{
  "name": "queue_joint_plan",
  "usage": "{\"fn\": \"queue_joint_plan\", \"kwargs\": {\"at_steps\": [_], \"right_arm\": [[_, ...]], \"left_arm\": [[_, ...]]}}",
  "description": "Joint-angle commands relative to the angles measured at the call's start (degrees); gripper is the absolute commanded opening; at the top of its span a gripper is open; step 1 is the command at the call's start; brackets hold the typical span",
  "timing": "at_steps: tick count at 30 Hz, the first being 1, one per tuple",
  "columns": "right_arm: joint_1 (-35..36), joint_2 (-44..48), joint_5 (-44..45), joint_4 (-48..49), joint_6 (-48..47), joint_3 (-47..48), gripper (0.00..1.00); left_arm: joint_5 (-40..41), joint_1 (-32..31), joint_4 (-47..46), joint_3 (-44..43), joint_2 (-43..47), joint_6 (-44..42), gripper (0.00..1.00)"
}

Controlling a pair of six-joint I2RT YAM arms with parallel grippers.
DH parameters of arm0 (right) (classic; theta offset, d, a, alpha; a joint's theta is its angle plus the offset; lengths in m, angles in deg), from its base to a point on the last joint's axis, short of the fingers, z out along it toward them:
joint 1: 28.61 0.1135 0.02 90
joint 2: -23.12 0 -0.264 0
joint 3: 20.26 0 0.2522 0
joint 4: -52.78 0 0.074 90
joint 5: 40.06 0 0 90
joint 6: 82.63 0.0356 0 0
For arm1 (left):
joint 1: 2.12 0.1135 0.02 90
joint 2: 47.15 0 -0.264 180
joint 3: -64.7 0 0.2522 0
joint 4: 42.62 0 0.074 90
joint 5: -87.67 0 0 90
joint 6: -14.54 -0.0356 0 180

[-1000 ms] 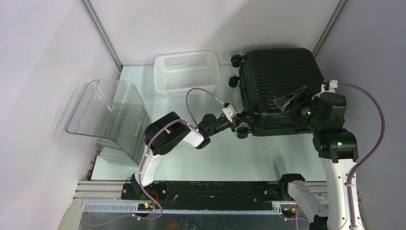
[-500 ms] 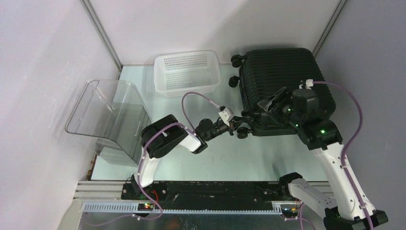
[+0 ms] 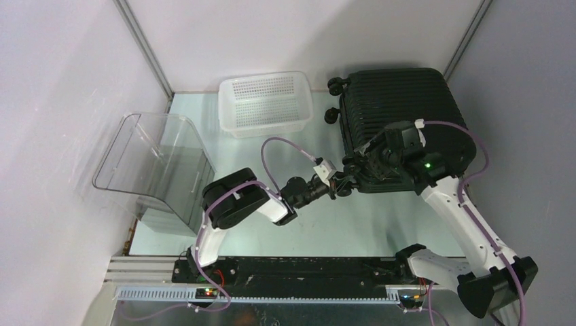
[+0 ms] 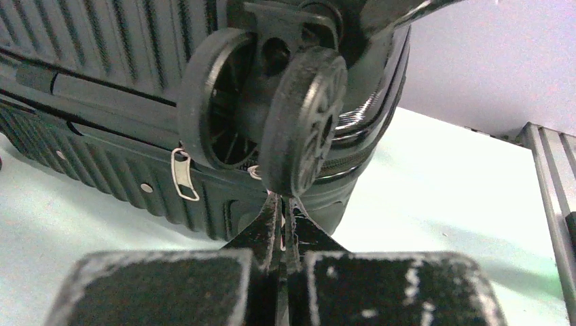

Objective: Open, take out, and arrange the luggage
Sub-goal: Grab the zipper of the luggage.

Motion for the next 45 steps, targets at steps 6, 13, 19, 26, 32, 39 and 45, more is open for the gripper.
{"fn": "queue_joint_plan", "kwargs": {"at_steps": [6,13,19,26,32,39,45], "right_arm": [[4.63,-3.16,6.01,-1.73,11.61,0.17,0.61],[6.21,-5.88,5.04,3.09,12.73,-1.27,0.60],[6.36,-5.75,5.39,5.39,8.83,-1.32,0.58],[5.46,-2.44,5.70,3.25,7.89,-1.32,0.60],[4.59,2.82,4.34,1.16,4.46,-1.32,0.65],[3.82,9.11,3.06,0.26,2.10,-1.32,0.65],[1.95,11.72,0.40,1.27,1.44,-1.32,0.65]], "left_arm": [[0.25,-4.30,-1.07,2.80,3.91,-0.43,0.00],[-0.57,-5.34,-2.03,3.48,4.67,-1.06,0.00],[1.58,-5.26,-3.18,12.02,11.75,-1.68,0.17],[3.15,-5.10,-1.20,14.70,15.29,0.87,0.62],[6.74,-4.77,-3.63,10.09,9.49,-2.13,0.68],[7.77,-2.86,-1.96,2.20,2.36,-2.39,0.70],[5.93,0.63,-3.57,-1.66,-1.83,-1.16,0.71]]}}
